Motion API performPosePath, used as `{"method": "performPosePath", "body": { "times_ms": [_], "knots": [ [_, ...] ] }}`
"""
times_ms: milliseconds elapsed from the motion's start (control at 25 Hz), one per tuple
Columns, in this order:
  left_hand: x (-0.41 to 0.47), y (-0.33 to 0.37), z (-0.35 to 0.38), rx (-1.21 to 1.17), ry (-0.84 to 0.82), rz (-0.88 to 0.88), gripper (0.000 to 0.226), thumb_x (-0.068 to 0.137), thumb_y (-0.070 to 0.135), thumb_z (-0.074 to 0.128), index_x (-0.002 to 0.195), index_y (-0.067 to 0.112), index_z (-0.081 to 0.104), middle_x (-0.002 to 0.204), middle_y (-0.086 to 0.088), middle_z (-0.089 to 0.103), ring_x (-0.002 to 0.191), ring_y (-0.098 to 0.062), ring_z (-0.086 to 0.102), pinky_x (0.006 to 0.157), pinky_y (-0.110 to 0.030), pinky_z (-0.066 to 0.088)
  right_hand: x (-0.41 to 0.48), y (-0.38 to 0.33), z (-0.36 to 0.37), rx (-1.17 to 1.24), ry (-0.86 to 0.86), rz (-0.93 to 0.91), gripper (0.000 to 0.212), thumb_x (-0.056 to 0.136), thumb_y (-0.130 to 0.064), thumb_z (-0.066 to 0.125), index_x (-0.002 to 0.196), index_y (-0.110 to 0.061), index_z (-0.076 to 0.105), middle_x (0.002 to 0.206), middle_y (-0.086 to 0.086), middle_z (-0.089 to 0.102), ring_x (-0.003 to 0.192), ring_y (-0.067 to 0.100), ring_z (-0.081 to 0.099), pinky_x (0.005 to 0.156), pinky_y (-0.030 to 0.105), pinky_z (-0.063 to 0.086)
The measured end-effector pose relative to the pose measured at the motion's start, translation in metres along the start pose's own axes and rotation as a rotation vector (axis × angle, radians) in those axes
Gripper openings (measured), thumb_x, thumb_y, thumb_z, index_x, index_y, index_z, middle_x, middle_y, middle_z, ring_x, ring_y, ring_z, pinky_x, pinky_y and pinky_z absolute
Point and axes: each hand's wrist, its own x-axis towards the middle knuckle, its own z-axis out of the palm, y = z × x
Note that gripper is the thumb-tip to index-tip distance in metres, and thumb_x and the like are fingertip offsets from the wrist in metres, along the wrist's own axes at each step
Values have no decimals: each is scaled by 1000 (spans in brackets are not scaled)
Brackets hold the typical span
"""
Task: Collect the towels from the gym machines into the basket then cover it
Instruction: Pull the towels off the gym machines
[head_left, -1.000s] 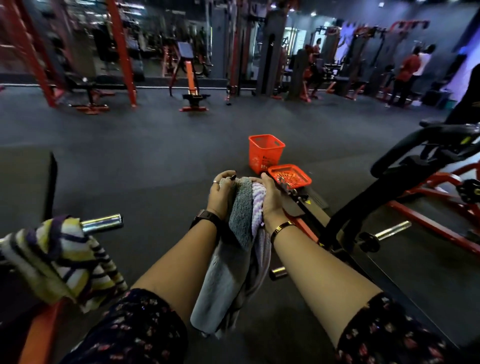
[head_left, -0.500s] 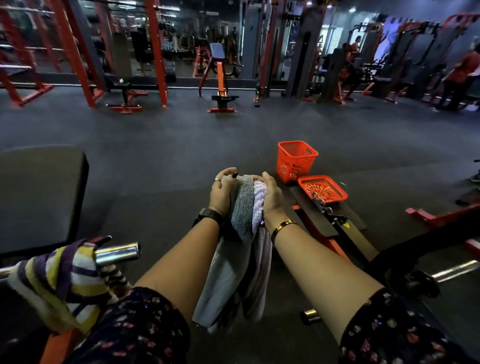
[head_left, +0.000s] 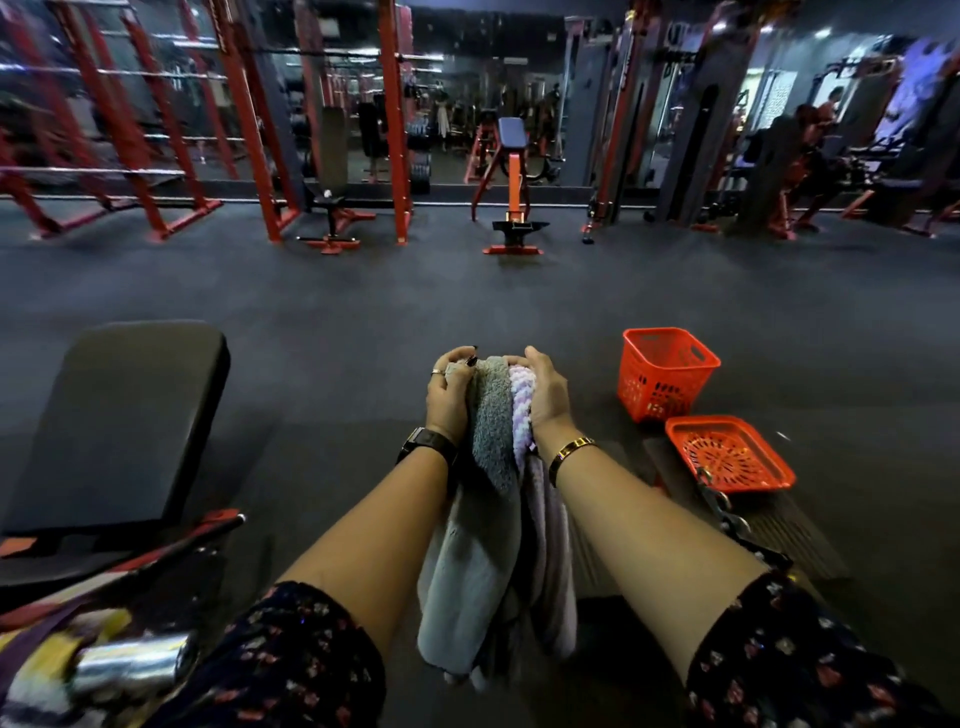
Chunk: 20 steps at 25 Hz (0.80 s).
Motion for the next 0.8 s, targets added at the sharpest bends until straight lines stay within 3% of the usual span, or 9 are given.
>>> {"method": "performPosePath", "body": {
  "times_ms": [120,240,320,440,560,680,800],
  "knots": [
    [44,-1,7,-34,71,34,25,73,28,50,95,18,58,95,1,60,86,-14,57,80,-29,48,50,-6,20,-20,-55,-23,75,57,-51,64,97,12,68,101,31,67,87,32,64,86,45,52],
    [75,-1,14,-64,97,35,32,73,24,47,101,10,55,89,2,59,79,-8,56,68,-16,49,89,-6,30,-27,-85,-21,43,79,-36,62,86,5,70,87,21,68,87,31,63,89,47,51],
    [103,-4,13,-64,110,47,35,72,23,47,103,7,54,87,3,59,76,-6,55,63,-11,48,117,-2,40,-20,-113,-32,34,80,-32,59,81,0,70,83,19,68,86,30,63,88,44,51],
    [157,-21,1,-54,122,64,31,72,22,47,98,8,56,87,2,59,73,-2,58,63,-11,48,168,13,63,-17,-113,-12,30,87,-28,57,75,-4,70,73,13,71,75,26,65,79,37,51],
    [220,-43,-25,-56,172,69,21,70,26,52,88,19,59,88,1,62,75,-4,60,70,-19,49,220,31,101,-8,-121,21,32,91,-25,54,71,-4,68,61,4,69,68,23,63,72,32,51],
    [299,-53,-54,-33,170,60,18,71,26,51,86,21,60,87,1,62,74,-2,60,69,-18,49,280,45,155,16,-119,27,41,77,-36,59,80,4,69,78,19,68,81,32,63,83,43,53],
    [378,-47,-78,2,151,77,17,72,25,50,86,21,59,86,3,62,73,-1,60,68,-17,48,343,54,208,33,-79,35,50,81,-37,57,90,12,67,91,27,66,88,36,62,91,50,50]
  ]
}}
